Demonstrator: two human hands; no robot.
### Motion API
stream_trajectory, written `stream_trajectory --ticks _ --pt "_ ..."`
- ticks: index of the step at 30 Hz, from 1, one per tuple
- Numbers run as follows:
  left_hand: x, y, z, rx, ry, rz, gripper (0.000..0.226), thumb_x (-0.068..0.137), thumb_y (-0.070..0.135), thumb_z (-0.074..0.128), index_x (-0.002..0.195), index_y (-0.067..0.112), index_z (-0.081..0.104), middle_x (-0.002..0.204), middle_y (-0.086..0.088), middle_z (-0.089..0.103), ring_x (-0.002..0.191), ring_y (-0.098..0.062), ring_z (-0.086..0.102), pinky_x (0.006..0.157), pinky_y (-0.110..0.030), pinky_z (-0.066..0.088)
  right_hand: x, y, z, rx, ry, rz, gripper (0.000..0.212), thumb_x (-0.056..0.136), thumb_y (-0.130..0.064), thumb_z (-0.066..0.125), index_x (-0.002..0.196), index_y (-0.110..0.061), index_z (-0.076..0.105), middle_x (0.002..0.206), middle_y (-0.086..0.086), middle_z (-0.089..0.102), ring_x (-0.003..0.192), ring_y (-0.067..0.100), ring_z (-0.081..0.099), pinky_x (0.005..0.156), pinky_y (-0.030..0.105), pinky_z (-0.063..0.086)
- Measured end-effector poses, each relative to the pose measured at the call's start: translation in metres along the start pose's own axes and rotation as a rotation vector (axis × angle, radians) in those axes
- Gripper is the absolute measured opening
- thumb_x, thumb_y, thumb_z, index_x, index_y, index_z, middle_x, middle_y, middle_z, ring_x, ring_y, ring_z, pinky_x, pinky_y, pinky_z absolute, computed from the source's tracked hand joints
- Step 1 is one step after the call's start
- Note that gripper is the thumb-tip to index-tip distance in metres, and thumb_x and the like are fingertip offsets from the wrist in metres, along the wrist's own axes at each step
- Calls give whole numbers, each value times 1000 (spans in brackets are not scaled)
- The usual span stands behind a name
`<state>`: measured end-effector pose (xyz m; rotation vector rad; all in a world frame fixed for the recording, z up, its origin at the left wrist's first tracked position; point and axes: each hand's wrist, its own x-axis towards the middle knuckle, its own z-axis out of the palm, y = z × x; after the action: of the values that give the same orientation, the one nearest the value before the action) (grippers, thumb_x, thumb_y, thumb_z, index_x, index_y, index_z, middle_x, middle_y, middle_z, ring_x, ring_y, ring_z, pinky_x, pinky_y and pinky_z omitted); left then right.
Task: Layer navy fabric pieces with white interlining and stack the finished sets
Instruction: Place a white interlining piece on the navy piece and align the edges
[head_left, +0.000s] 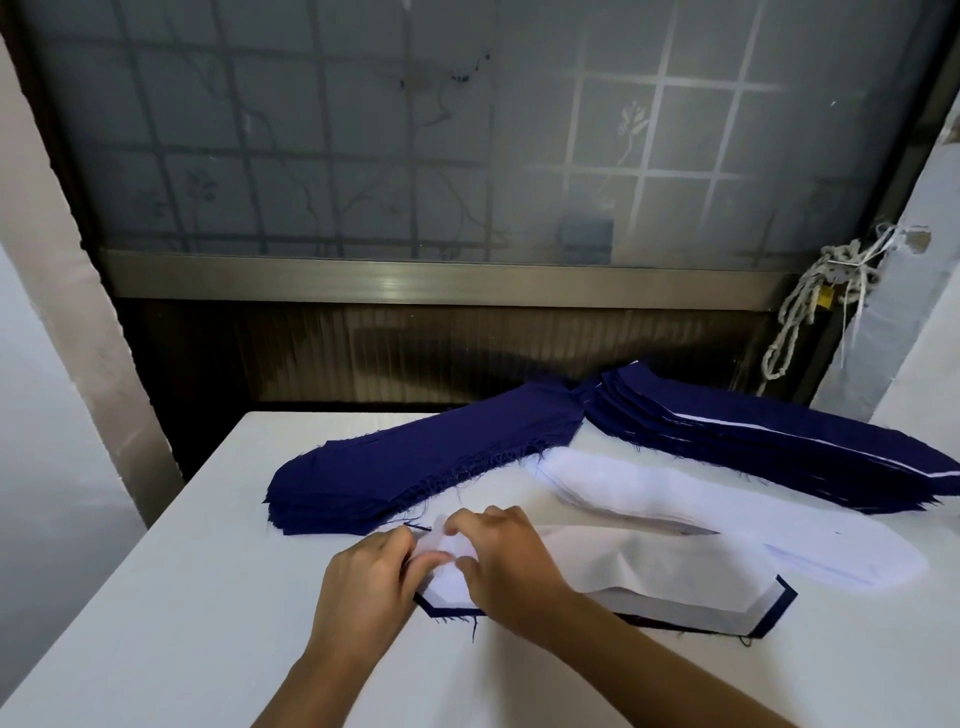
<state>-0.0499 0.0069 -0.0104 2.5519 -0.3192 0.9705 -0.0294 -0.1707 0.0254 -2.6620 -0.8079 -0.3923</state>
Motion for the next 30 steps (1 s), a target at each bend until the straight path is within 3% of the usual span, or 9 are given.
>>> stream_trajectory --ticks 2,4,7,12,14,17,21,25,30 --pt "1 1 -1 -9 -3 -85 44 100 55 33 77 23 54 62 13 53 53 -10 48 45 -18 32 -1 3 1 98 35 70 30 90 -17 56 118 -26 49 105 -1 67 90 15 56 89 24 41" --pt "2 4 -1 -26 16 -157 31 98 48 41 104 23 57 86 13 60 72 -8 55 58 -19 43 -5 7 -1 158 41 115 36 92 -21 54 124 -31 43 111 -4 64 93 12 55 86 21 43" --pt "2 6 -2 -50 -37 -46 48 99 57 36 127 22 55 111 14 58 95 -7 50 79 -22 43 -10 11 -4 167 21 102 47 96 -27 54 137 -33 33 119 -4 62 93 8 53 85 19 43" --pt "1 8 -3 -74 -108 -18 67 89 61 58 141 21 46 108 23 48 91 -2 45 81 -20 43 -12 0 -4 182 -28 15 61 96 -22 56 146 -33 24 120 -2 61 95 9 51 81 19 39" --pt "0 6 0 -90 -85 46 49 92 47 58 133 22 52 102 21 51 85 -2 44 75 -22 48 -14 -4 0 195 -30 19 66 96 -20 56 148 -37 19 114 -4 61 91 6 48 80 16 37" --pt "0 1 4 -80 0 178 18 92 28 53 97 18 67 88 14 60 80 -6 45 74 -21 45 -16 3 3 186 -77 46 73 95 -21 51 148 -43 5 101 -2 59 84 14 47 76 25 37" --pt "1 3 4 -37 99 163 22 94 24 53 76 14 61 71 8 53 69 -10 39 70 -12 26 -22 30 3 39 -111 62 68 89 -21 48 147 -37 15 109 4 61 87 19 45 84 30 34" --pt "3 1 4 -32 117 148 24 96 27 52 75 16 58 72 15 38 70 -5 27 65 -13 25 -37 75 -14 9 -95 169 56 87 -19 46 141 -32 37 116 0 64 108 19 55 94 26 32" --pt "3 -1 5 -8 77 120 28 96 30 49 74 15 59 70 16 36 65 -8 33 58 -17 28 -88 143 -61 -81 -109 281 47 89 -25 53 134 -36 42 113 -10 64 109 11 55 93 22 27"
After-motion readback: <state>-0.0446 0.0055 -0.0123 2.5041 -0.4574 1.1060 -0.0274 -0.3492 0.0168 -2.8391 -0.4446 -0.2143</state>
